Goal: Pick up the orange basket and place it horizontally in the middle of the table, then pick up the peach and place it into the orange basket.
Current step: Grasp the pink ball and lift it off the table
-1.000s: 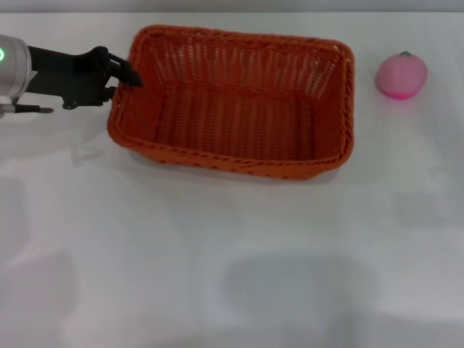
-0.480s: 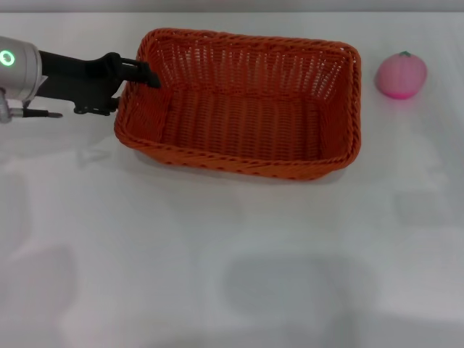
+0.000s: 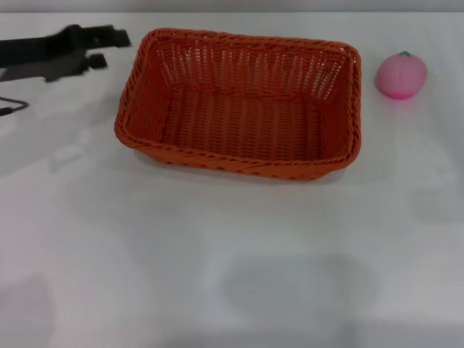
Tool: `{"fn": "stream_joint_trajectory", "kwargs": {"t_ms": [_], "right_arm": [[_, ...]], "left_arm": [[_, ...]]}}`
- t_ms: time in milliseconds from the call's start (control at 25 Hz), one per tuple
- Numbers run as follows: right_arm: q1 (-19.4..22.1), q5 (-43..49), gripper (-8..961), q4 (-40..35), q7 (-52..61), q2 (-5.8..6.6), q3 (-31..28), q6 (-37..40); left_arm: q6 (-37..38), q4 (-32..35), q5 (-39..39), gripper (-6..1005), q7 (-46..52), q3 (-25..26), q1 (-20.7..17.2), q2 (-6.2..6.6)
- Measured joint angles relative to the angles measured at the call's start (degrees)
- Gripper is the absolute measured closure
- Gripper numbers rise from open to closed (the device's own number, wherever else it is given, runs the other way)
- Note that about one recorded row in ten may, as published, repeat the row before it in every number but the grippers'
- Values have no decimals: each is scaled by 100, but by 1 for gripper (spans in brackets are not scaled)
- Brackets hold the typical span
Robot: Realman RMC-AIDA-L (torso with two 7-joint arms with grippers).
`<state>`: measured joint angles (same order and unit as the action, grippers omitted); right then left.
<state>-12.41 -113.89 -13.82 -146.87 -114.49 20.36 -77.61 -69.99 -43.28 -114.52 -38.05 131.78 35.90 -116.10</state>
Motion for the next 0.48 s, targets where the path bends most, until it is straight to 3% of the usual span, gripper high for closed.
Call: {"fn": "stream_joint_trajectory", "kwargs": {"t_ms": [200,480], "right_arm": [[187,646,146,-1474,1872,187,925,1089],[45,2566,144,-2993,4052,444,1009,1204]], "left_arm": [[84,18,1179,277,-1639,209,-626,-51],[-65,423,2678,279,-4355,574,-1405,-266]]}}
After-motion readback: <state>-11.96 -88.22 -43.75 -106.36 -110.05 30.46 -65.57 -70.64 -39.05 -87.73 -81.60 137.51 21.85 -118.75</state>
